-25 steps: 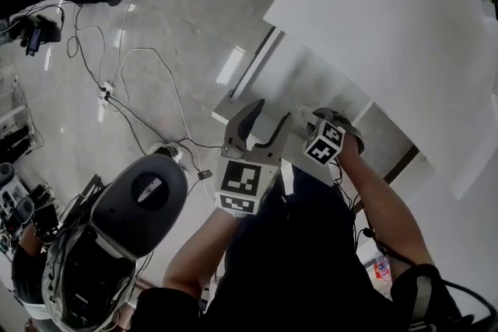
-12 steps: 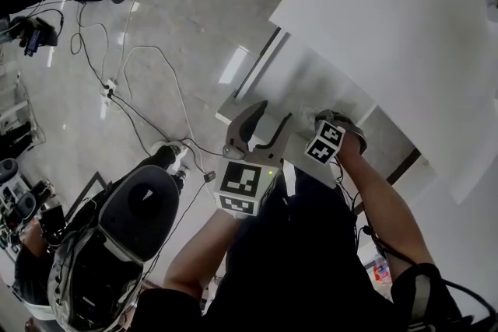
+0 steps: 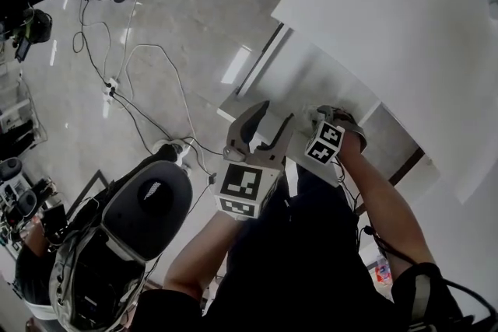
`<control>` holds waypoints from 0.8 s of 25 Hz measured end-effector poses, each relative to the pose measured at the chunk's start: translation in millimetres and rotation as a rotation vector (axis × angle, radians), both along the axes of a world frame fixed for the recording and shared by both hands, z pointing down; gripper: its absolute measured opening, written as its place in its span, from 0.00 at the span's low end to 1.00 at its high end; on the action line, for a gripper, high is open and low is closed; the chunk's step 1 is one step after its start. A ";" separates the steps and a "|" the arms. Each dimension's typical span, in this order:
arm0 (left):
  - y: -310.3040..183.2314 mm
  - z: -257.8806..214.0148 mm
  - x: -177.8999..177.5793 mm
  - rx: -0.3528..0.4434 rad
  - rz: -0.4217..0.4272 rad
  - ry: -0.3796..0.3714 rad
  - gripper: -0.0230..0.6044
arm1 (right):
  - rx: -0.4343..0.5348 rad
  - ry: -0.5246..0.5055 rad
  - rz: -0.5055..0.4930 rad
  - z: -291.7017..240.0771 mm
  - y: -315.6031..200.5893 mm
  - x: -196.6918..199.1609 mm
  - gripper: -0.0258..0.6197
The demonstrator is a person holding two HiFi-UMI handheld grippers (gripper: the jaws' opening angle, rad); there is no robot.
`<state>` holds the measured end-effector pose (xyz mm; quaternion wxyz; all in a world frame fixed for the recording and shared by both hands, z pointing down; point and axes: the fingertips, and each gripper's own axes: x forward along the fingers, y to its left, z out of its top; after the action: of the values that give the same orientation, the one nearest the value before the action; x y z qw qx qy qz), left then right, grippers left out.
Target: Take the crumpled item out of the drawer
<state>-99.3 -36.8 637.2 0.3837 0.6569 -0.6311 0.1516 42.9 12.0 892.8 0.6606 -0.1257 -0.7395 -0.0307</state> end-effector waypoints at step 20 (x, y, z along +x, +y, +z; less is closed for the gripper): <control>12.0 -46.1 2.5 0.060 0.006 -0.024 0.33 | -0.019 -0.241 0.415 -101.7 -29.6 -26.2 0.05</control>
<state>-96.8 -24.7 591.1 0.3557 0.6680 -0.6381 0.1418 16.6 -17.6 791.1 0.5586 0.0272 -0.8232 0.0978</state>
